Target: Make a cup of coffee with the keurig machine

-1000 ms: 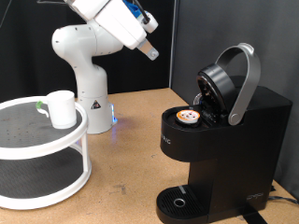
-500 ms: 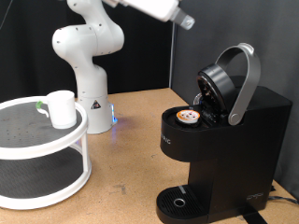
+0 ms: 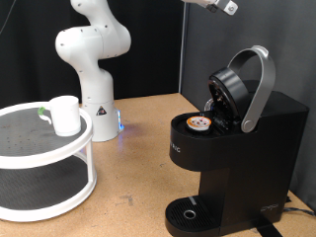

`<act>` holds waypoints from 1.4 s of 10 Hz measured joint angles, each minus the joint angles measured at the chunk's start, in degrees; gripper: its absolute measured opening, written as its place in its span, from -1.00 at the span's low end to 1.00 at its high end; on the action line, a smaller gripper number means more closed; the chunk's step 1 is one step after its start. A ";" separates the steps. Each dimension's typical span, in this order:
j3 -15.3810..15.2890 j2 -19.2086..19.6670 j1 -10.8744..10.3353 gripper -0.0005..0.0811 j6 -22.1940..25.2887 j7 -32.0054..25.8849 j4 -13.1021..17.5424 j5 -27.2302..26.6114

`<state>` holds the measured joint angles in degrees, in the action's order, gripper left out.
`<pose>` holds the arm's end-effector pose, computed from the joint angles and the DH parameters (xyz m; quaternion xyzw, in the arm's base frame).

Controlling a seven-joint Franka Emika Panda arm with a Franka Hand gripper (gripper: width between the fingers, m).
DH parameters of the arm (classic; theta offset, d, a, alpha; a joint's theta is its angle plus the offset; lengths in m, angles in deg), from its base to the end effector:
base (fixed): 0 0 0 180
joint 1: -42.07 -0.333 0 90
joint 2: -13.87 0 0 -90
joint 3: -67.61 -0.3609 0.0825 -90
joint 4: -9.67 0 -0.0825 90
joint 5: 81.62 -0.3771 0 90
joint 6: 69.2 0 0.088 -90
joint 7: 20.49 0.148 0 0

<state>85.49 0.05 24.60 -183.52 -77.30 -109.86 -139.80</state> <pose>0.5038 0.0656 0.5920 -0.8328 -0.2565 -0.2796 0.4031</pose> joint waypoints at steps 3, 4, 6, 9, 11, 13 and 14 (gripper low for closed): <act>-0.08 0.04 -0.09 0.97 -0.76 -2.80 -0.38 -1.69; -0.54 0.10 -0.30 0.97 -0.86 -2.84 -0.34 -1.93; -1.83 0.83 -1.45 0.97 0.83 -2.29 0.54 -1.96; -4.74 1.85 -3.22 0.97 -0.85 -1.55 2.42 -3.46; -6.96 1.96 -3.89 0.97 -2.72 0.23 2.99 -3.19; -9.25 2.20 -4.16 0.97 -3.98 2.03 3.03 -1.89; -10.40 2.45 -4.27 0.97 -5.33 2.92 3.00 -1.25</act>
<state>75.09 2.50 20.33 -188.85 -74.38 -106.86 -141.05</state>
